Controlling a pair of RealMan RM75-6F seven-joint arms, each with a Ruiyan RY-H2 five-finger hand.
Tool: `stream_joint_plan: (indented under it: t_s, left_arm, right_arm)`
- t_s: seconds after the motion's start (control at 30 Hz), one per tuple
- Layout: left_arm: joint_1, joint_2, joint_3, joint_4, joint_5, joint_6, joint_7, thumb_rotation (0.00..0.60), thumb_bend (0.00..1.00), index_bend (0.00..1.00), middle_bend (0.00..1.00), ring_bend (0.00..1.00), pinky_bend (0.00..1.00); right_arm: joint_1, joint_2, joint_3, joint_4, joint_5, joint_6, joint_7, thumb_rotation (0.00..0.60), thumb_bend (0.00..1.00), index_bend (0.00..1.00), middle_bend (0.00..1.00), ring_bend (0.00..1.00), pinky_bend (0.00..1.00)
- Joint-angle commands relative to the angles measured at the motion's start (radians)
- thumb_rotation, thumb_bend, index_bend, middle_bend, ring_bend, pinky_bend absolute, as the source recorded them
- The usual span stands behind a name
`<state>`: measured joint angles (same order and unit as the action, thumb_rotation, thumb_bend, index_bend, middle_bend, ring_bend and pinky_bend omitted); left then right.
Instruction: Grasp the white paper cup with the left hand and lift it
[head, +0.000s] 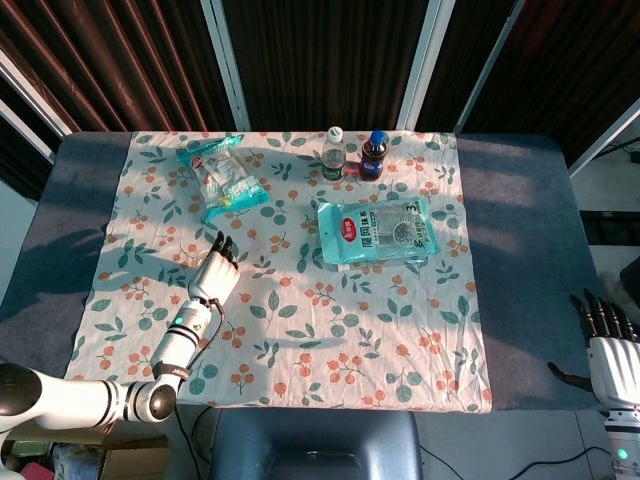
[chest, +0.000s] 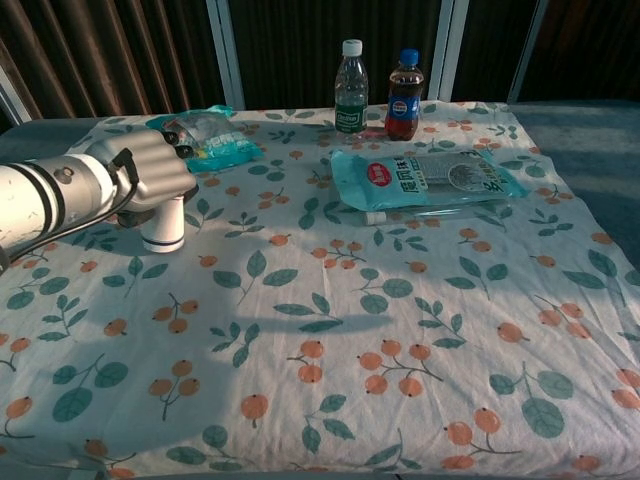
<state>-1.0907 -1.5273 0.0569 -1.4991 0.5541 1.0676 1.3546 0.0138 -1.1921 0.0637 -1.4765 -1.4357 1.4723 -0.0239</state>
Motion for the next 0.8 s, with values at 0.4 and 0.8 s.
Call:
stream_joint_plan:
  t_s: [0.4,0.8]
  left_arm:
    - [0.116,0.116,-0.090,-0.141,0.169,-0.045,-0.462,0.600,0.53,0.40,0.29,0.10,0.15]
    - [0.356,0.140,-0.241,-0.056,0.388,-0.287,-1.387,0.600,0.51,0.40,0.29,0.10,0.16]
  right_arm:
    - [0.002,0.003,0.006,0.003,0.007,-0.002,0.007,0.600,0.16,0.00,0.00,0.00,0.00]
    - [0.016,-0.002,0.006,-0.004,0.009,-0.023,-0.009,0.600,0.16,0.00,0.00,0.00,0.00]
